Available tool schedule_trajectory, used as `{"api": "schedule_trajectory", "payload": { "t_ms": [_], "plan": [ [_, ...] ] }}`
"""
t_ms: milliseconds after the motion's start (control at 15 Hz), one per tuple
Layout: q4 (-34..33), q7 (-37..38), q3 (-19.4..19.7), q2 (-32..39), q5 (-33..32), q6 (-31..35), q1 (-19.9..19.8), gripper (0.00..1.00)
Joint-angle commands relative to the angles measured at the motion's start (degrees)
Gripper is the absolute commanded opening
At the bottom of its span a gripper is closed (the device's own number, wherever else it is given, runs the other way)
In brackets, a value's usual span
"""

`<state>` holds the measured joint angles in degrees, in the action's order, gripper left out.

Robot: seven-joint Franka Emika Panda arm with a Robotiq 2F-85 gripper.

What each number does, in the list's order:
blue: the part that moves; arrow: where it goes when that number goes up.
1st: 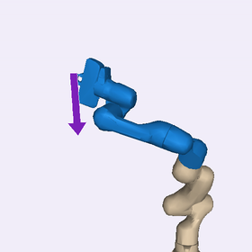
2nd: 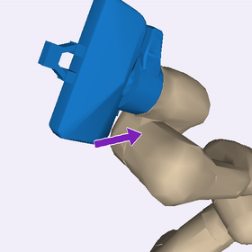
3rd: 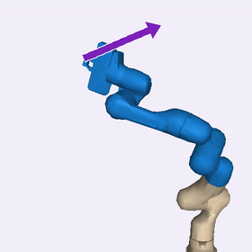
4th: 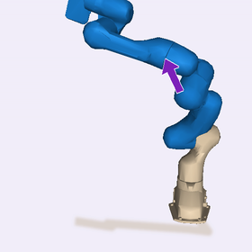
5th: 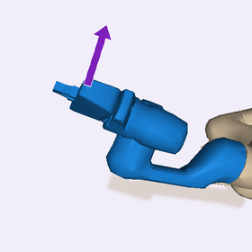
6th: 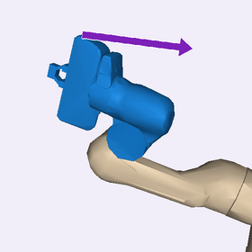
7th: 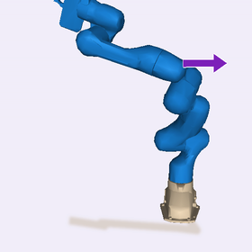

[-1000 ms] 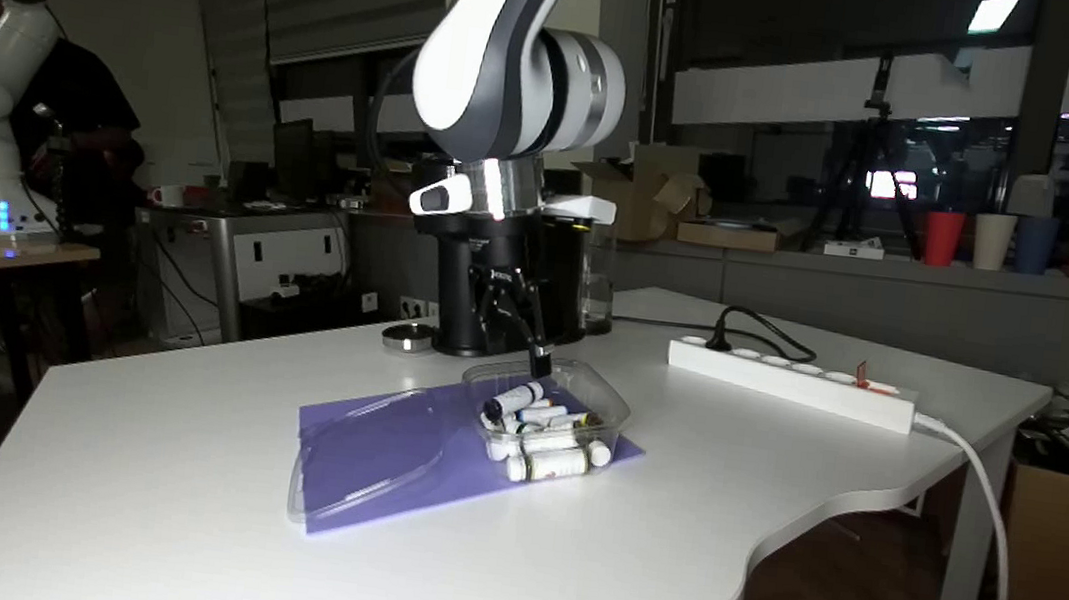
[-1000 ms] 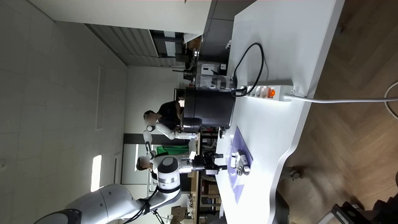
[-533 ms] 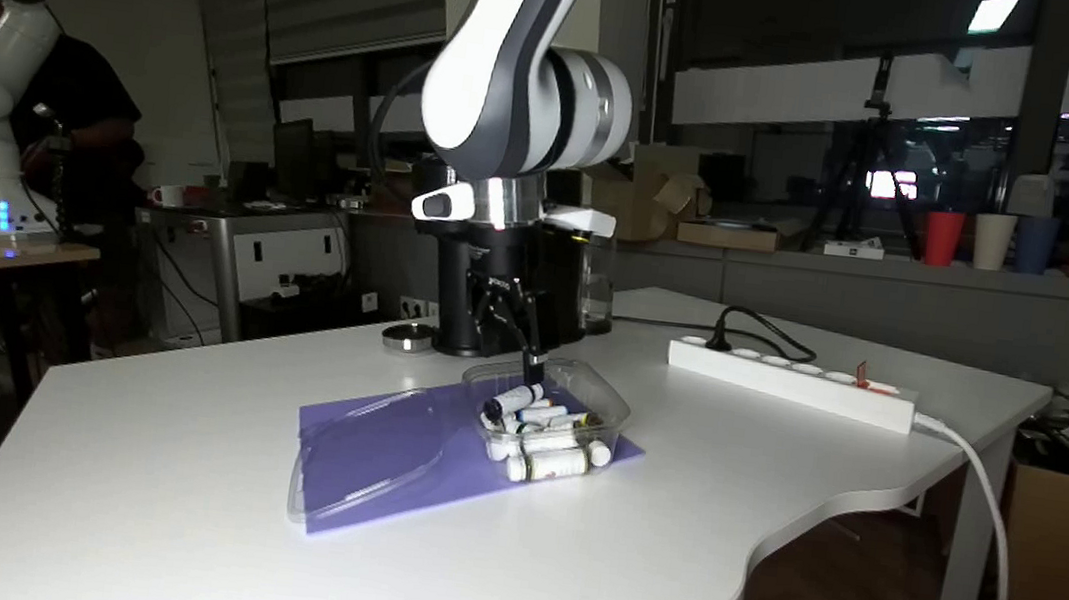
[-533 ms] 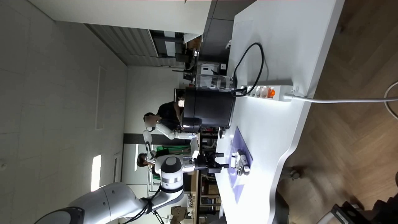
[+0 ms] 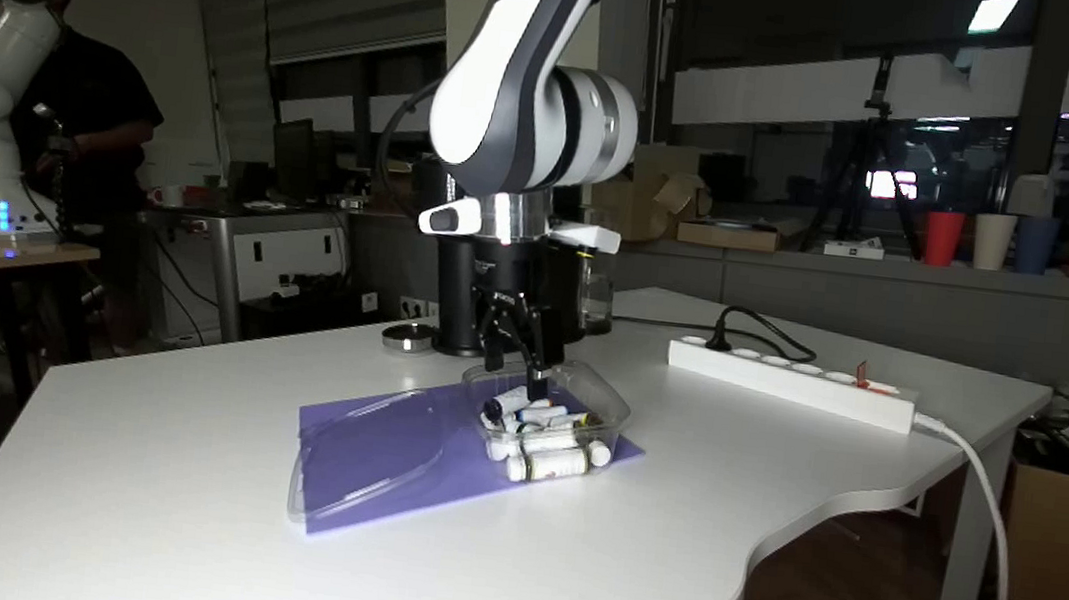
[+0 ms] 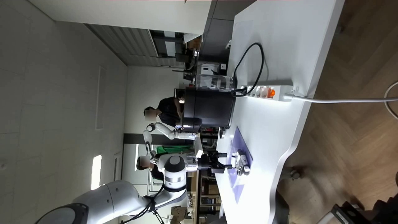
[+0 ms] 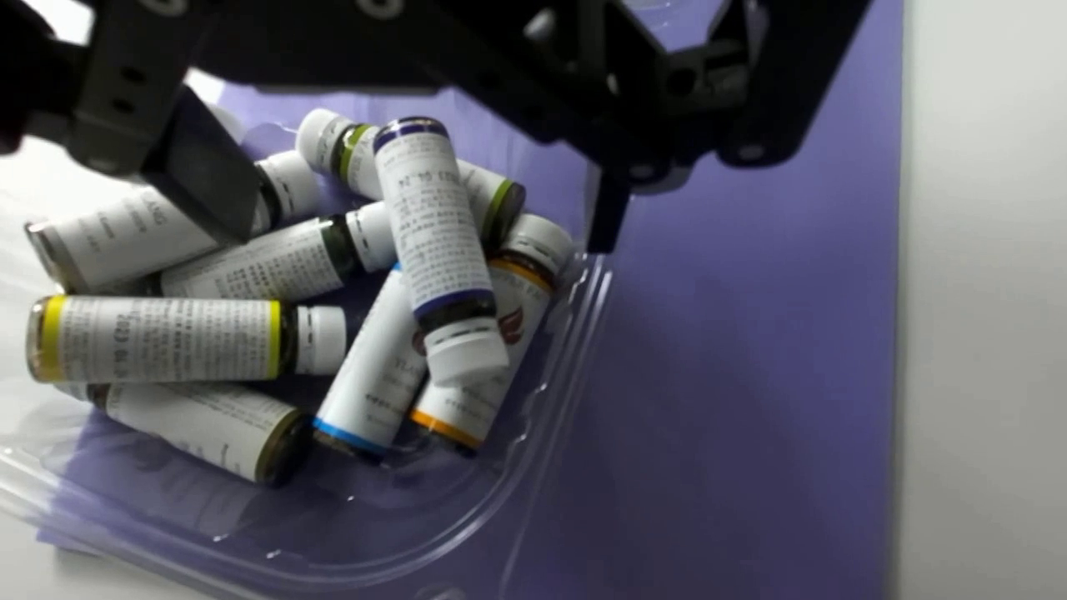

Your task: Move a bottle from the container to the mat

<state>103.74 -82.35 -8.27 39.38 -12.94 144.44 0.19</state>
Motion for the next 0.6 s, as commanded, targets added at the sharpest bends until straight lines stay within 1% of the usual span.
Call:
{"api": "schedule_trajectory", "payload": {
  "t_ms": [0,200,533],
  "plan": [
    [-0.31,-1.45,-1.24,0.6,1.28,0.1,-1.31,1.0],
    [-0.76,-1.99,-1.64,1.23,2.29,-1.01,-1.76,1.0],
    [-0.04,-1.37,-1.69,1.49,2.7,-1.65,-1.18,1.0]
  ]
}}
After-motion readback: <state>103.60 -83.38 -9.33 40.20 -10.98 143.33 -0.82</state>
